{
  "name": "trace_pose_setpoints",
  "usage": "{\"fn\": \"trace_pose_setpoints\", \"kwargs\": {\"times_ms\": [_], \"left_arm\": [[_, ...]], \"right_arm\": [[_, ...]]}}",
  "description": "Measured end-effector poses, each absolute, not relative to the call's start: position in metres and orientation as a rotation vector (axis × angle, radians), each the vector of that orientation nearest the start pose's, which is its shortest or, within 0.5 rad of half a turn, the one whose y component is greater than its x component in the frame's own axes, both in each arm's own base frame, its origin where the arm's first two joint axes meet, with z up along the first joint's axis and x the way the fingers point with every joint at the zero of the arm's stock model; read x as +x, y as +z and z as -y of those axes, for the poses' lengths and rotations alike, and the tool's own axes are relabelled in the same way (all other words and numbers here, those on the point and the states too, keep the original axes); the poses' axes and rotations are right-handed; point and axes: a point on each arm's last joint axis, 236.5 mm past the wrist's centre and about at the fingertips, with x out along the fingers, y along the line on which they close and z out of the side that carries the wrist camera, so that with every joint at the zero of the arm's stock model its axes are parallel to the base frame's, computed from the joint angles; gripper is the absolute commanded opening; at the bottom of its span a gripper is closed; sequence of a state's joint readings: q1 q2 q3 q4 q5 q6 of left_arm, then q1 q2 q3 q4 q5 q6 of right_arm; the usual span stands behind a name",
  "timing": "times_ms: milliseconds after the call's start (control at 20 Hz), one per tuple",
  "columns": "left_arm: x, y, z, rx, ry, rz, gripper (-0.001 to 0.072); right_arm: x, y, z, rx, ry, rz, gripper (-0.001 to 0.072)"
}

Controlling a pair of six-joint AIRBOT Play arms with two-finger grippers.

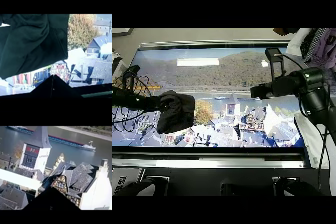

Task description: Fold the clothes and pants, and hang the long-sleeved shirts on hangers.

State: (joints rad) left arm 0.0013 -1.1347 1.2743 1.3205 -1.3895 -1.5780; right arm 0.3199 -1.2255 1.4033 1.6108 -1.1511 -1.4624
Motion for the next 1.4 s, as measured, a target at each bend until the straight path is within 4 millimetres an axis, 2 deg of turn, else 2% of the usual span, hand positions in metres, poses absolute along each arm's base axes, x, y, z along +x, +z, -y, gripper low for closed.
{"fn": "trace_pose_setpoints", "kwargs": {"times_ms": [1250,1300,1350,1400], "left_arm": [[0.3526,0.0943,0.0570,-0.201,-0.177,-1.223,0.0029],[0.3532,0.0934,0.0568,-0.201,-0.176,-1.224,0.0235],[0.3554,0.0923,0.0562,-0.200,-0.173,-1.220,0.0608],[0.3571,0.0899,0.0539,-0.194,-0.165,-1.222,0.0720]], "right_arm": [[0.4052,0.1258,-0.1432,-0.024,0.266,-0.986,0.0036],[0.4053,0.1259,-0.1433,-0.024,0.266,-0.986,0.0036],[0.4053,0.1259,-0.1433,-0.024,0.266,-0.986,0.0036],[0.4053,0.1259,-0.1433,-0.024,0.266,-0.986,0.0036]]}}
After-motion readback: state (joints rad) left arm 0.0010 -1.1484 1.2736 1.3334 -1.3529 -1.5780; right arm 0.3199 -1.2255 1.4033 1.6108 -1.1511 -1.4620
